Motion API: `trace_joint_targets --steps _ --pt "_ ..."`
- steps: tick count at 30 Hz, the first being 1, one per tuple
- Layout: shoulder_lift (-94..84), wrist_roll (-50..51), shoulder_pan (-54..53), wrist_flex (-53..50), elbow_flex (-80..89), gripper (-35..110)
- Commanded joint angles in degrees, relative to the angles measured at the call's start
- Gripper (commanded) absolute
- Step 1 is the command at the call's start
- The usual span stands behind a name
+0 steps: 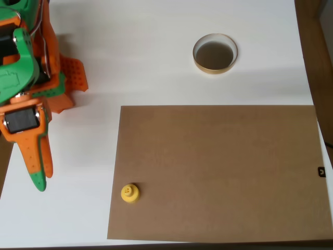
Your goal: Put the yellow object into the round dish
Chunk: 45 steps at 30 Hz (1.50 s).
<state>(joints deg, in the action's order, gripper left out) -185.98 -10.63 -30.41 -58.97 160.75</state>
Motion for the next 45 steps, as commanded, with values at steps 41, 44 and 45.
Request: trace_joint_targets --steps 41,44,45 --pt "84.99 2.99 21.09 -8.00 -47.90 29" --pt "87.80 2.90 21.01 -7.47 -49.83 28" --pt "88.68 2.81 21.01 -7.29 -50.45 28"
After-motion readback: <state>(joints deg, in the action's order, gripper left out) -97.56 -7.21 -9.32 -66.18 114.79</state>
